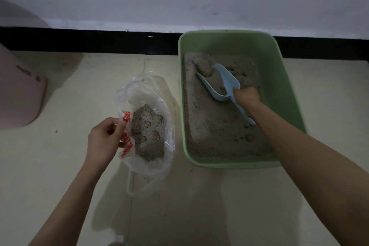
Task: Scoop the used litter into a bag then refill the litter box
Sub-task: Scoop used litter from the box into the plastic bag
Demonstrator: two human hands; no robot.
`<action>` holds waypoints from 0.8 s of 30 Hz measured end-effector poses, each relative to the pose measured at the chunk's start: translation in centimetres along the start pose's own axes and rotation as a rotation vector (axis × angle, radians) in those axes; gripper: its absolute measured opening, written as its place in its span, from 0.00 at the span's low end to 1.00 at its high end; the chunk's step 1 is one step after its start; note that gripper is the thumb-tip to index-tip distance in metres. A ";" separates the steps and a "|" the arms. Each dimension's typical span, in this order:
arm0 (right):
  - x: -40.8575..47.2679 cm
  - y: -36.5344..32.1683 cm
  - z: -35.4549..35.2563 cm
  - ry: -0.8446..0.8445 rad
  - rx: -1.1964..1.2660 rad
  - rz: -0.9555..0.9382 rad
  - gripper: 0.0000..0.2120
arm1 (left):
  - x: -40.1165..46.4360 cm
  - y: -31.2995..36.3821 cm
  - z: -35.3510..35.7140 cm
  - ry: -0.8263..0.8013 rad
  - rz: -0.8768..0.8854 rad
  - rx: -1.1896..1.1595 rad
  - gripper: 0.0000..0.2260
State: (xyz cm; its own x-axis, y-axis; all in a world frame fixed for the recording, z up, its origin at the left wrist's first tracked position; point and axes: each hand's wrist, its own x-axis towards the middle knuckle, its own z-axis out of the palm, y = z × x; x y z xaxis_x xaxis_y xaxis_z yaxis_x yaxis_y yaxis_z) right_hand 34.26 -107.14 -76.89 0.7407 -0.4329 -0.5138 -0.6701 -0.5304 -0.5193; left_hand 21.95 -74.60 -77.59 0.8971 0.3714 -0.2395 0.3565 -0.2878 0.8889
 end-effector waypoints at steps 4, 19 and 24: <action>0.7 -2.3 0.7 0.019 -0.020 -0.004 0.22 | 0.1 0.0 -0.2 -0.003 -0.004 -0.011 0.08; -0.8 -0.9 0.9 -0.054 0.121 -0.056 0.16 | -0.6 0.7 0.8 -0.002 -0.066 -0.098 0.11; -2.8 1.2 -1.5 -0.033 0.136 -0.157 0.22 | -1.3 0.9 0.7 0.011 -0.103 -0.173 0.09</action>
State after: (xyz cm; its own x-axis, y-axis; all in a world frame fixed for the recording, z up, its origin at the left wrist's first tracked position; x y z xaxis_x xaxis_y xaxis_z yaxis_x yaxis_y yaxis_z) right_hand 31.47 -107.63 -75.09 0.8359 -0.3275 -0.4404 -0.5488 -0.4851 -0.6808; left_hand 21.31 -75.91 -76.73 0.8549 0.4008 -0.3293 0.3951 -0.0919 0.9140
